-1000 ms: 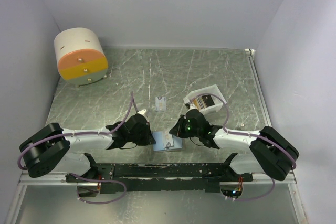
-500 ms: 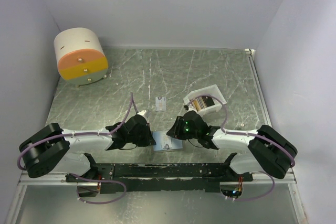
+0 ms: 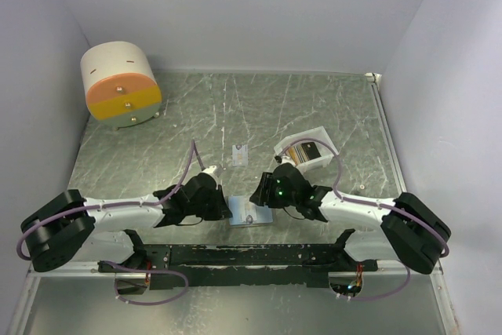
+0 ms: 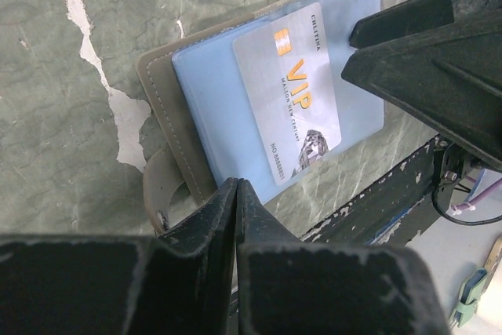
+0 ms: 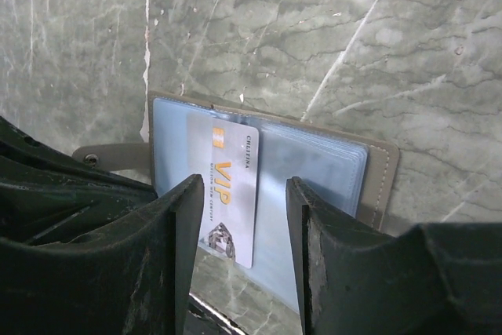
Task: Put the credit cards into the card holder
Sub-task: Insert the credit card into the card holder.
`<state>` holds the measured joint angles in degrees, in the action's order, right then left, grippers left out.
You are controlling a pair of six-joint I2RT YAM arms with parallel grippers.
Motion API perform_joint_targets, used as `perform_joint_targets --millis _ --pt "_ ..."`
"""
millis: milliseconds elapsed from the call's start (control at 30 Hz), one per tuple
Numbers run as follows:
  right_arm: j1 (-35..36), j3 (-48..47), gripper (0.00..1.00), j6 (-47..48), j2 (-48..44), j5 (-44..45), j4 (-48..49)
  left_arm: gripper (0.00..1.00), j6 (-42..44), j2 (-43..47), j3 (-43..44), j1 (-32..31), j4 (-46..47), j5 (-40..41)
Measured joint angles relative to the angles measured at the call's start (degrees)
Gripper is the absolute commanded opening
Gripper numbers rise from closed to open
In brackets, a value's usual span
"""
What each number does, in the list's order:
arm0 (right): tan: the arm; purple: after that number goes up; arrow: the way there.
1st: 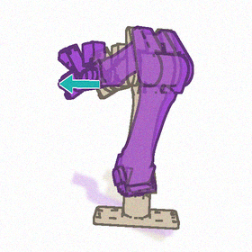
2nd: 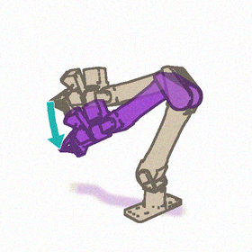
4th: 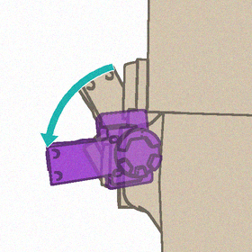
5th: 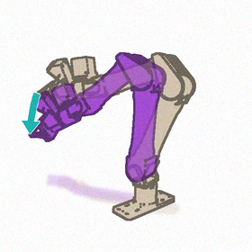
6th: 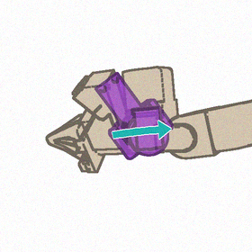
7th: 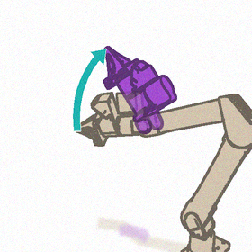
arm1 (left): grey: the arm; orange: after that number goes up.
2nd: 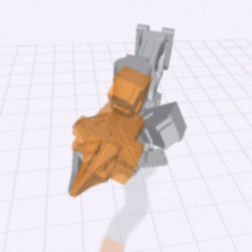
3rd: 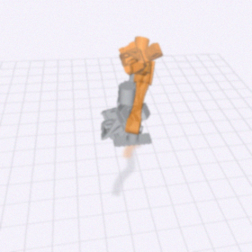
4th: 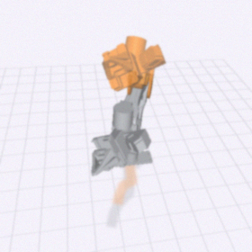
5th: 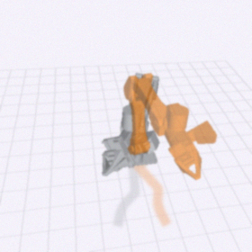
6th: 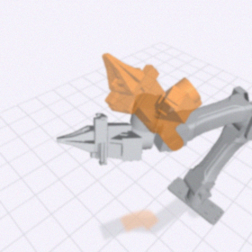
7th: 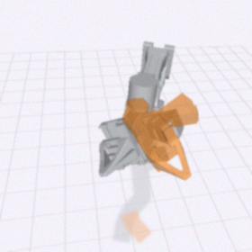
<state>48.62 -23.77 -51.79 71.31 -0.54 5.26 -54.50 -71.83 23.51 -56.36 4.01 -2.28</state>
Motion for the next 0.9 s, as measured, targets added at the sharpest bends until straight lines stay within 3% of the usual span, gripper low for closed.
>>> perform_joint_targets --millis 467,700,900 --pt "0.85 0.00 0.41 -0.09 1.38 -2.69 1.70 0.11 -0.24 -1.44 -0.13 0.00 0.09 0.02" --pt "1.84 -0.50 0.25 -0.07 3.89 -3.54 3.21 0.09 -0.24 -1.44 -0.33 -0.04 0.20 0.02" --pt "3.56 -0.70 0.23 -0.81 5.79 -4.13 4.61 0.09 -0.26 -1.11 -0.74 -0.11 0.42 0.02"
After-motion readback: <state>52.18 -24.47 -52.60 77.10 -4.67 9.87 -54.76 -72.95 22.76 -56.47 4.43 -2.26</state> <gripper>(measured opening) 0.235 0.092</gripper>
